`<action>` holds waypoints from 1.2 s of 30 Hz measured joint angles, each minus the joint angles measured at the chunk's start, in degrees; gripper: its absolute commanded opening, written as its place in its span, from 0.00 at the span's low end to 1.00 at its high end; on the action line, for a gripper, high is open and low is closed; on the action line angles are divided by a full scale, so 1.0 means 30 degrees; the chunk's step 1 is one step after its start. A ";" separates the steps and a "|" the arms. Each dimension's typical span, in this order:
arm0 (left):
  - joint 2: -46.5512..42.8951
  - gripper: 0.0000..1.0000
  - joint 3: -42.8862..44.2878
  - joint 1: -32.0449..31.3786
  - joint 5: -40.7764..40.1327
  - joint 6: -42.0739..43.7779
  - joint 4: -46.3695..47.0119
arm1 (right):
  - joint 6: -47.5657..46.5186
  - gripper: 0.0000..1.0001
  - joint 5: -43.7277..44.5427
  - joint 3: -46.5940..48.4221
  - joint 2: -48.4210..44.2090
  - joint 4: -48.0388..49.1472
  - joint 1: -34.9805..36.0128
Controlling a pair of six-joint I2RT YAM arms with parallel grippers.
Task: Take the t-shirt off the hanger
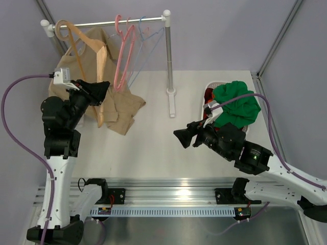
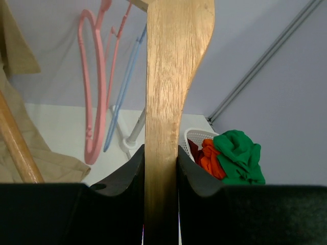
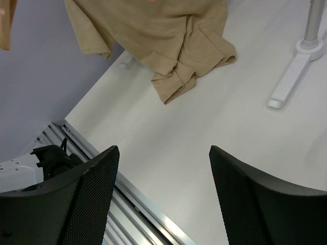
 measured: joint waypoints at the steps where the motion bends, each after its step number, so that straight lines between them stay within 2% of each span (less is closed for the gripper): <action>1: -0.0051 0.00 0.0007 0.0393 0.0255 -0.0073 0.0007 | 0.0000 0.78 -0.0007 0.0000 0.0051 0.0000 0.0000; 7: -0.0321 0.00 -0.1035 0.1974 0.2178 -0.0284 0.0525 | 0.0000 0.79 -0.0102 0.0000 0.0306 0.0007 0.0000; 11: -0.0801 0.00 -0.2215 0.2397 0.4452 -0.1858 0.1326 | -0.0007 0.79 -0.0117 0.0000 0.0583 0.0022 0.0000; 15: -0.0590 0.00 -0.2900 0.2455 0.5865 -0.3825 0.3118 | -0.0007 0.78 -0.0284 0.0000 0.0911 0.0160 0.0000; 18: 0.0255 0.00 -0.3592 0.2463 0.6594 -0.5559 0.5661 | -0.0131 0.77 -0.0452 0.0007 0.1005 0.0226 0.0000; 23: 0.2222 0.00 -0.4095 0.2732 0.6688 -0.7293 0.7803 | -0.0517 0.75 -0.0685 0.0969 0.1953 0.0459 0.0000; 31: 0.4240 0.00 -0.4262 0.4459 0.6360 -0.9938 1.1832 | -0.0641 0.75 -0.1545 0.1705 0.3155 0.1020 0.0000; 36: 0.5377 0.00 -0.4248 0.4728 0.4889 -1.0710 1.2662 | -0.0634 0.75 -0.1647 0.1712 0.3402 0.1013 0.0000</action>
